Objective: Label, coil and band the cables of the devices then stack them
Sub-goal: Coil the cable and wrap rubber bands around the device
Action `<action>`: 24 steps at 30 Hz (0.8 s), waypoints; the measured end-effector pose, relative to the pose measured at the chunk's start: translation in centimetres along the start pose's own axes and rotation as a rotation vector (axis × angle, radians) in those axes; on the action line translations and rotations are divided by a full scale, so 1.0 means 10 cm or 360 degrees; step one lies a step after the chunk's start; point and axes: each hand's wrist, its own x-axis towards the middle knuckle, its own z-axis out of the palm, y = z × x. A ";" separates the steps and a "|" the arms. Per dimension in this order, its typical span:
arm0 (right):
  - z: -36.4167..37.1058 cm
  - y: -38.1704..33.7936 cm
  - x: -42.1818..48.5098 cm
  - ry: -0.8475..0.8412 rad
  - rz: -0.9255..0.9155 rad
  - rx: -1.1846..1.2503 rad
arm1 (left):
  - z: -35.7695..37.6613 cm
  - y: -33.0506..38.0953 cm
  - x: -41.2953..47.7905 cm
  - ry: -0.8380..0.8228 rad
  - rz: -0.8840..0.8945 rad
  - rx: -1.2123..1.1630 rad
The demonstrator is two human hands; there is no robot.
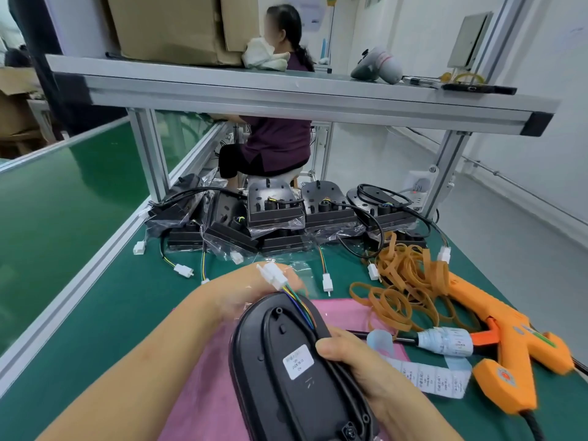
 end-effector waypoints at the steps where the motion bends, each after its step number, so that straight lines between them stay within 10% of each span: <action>1: -0.01 -0.03 -0.03 0.0043 0.0011 -0.0031 | -0.02 -0.02 0.01 -0.0007 0.0008 -0.0099; 8: -0.01 -0.17 -0.17 0.0230 0.0369 -0.0558 | -0.24 0.18 -0.02 0.0135 0.0080 -0.0258; 13: 0.07 -0.22 -0.16 0.0319 0.0584 -0.0768 | -0.12 0.56 -0.20 -0.0112 0.0269 0.0573; 17: 0.02 -0.18 -0.14 0.0421 0.0441 -0.0786 | 0.04 0.57 -0.31 -0.0273 0.0324 0.1019; 24: -0.02 -0.13 -0.20 0.0434 0.0216 -0.0650 | -0.26 0.34 -0.47 0.0125 0.0317 0.0725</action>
